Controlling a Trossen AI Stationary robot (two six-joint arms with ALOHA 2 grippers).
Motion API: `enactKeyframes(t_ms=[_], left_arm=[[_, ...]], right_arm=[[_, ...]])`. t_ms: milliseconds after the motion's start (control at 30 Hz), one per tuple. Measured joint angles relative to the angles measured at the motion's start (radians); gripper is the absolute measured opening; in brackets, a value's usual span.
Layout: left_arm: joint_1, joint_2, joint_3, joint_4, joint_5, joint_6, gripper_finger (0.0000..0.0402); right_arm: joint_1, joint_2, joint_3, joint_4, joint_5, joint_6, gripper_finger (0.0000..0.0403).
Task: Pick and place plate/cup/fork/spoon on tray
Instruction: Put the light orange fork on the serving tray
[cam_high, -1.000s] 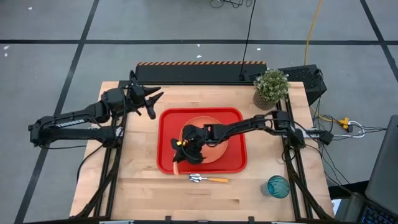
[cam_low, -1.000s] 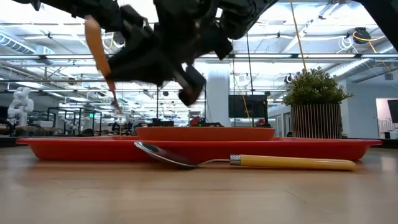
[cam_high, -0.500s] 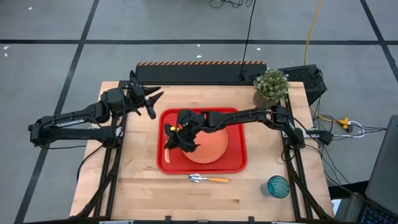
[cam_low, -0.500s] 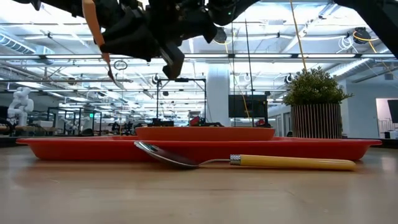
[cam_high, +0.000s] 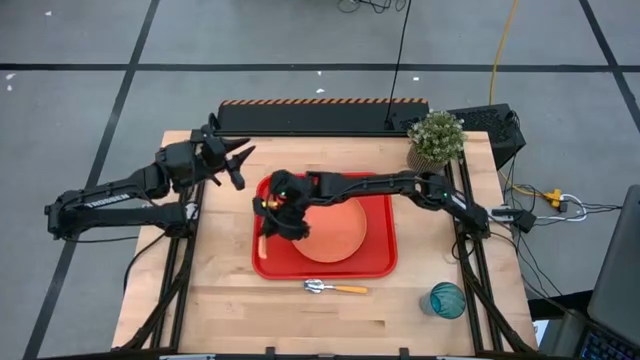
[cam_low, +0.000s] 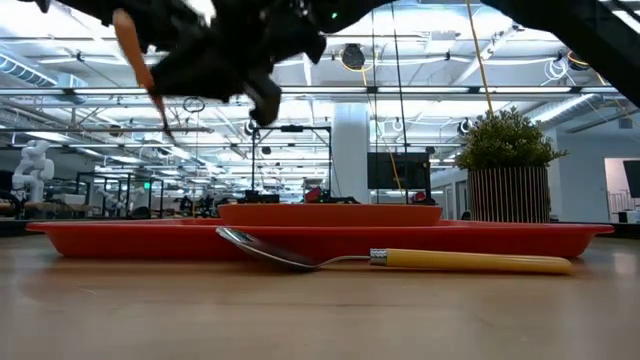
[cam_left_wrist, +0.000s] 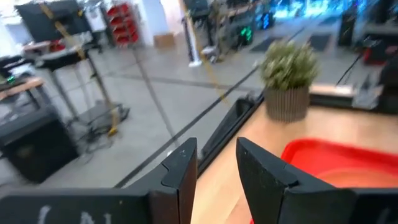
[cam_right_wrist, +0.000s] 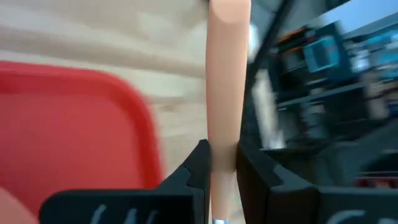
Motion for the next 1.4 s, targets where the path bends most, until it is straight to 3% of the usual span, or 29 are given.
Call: enactKeyframes(t_ms=[167, 333, 567, 933, 1400], left_arm=[[0.000, -0.064, -0.001, -0.054, -0.031, -0.008, 0.0118], [-0.004, -0.154, -0.001, -0.083, 0.022, -0.011, 0.0117], [-0.027, -0.241, -0.018, -0.128, 0.039, -0.024, 0.0117], [-0.029, -0.252, -0.031, -0.119, 0.043, -0.011, 0.0117], [-0.029, -0.252, -0.031, -0.114, 0.043, 0.001, 0.0118]], right_arm=[[0.000, 0.056, 0.001, -0.095, 0.040, -0.009, 0.0034], [-0.001, 0.093, 0.018, -0.097, 0.094, -0.034, 0.0034], [-0.011, 0.206, 0.223, -0.143, 0.135, -0.048, 0.0034], [-0.013, 0.259, 0.262, -0.275, 0.232, -0.111, 0.0034], [0.021, 0.257, 0.261, -0.489, 0.267, -0.082, 0.0035]])
